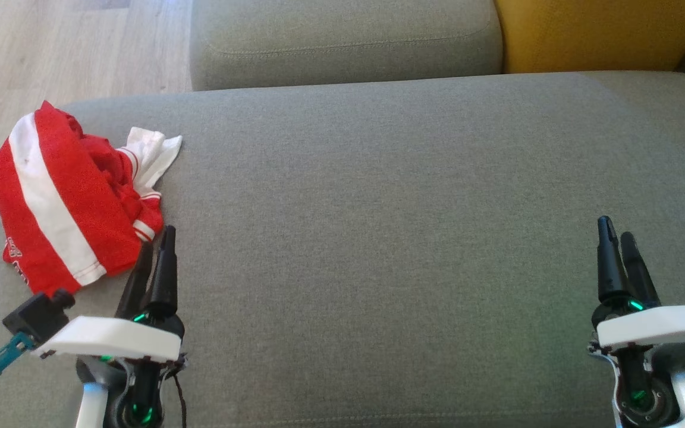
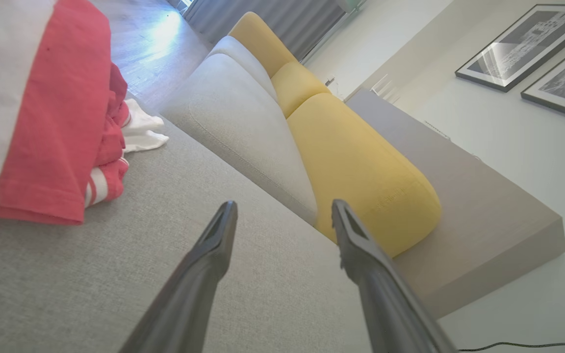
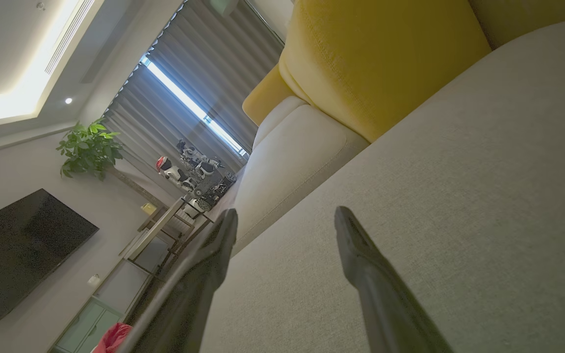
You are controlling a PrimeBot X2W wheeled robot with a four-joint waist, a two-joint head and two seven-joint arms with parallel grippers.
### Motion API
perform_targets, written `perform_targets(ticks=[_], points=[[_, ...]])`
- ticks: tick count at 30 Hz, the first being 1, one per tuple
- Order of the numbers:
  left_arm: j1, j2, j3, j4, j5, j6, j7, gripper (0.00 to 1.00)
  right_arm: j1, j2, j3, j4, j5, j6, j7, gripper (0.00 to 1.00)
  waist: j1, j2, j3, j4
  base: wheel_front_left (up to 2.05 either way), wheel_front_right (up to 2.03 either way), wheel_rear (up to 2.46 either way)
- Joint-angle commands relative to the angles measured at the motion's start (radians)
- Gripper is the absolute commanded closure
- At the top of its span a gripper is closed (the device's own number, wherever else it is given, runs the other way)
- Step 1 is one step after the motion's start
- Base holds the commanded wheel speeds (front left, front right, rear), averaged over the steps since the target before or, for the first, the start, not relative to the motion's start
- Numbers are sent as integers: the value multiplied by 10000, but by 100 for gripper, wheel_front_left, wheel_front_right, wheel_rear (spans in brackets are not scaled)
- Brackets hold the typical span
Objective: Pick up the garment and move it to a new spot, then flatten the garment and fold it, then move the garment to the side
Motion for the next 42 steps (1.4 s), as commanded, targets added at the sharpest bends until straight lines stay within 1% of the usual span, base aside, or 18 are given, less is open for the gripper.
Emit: perform_targets(ticks=[1,16,25,26,42], points=[[-494,193,103,-439,312,12,-125,0,-470,-185,128,-434,-297,25,-118,0,0,0,-2,-5,0,0,0],[-419,452,-215,-379,2244,242,-564,0,-470,-235,462,-303,-2136,29,-445,0,0,0,-51,-50,0,0,0],[-360,520,-252,-297,3248,416,-828,0,-499,-283,613,-92,-3111,31,-558,0,0,0,-105,-70,0,0,0],[-360,520,-252,-297,3248,416,-828,0,-499,-283,613,-92,-3111,31,-558,0,0,0,-105,-70,0,0,0],[-221,603,-455,-64,5140,603,-1298,0,-524,-270,915,122,-4955,36,-678,0,0,0,-171,-37,0,0,0]])
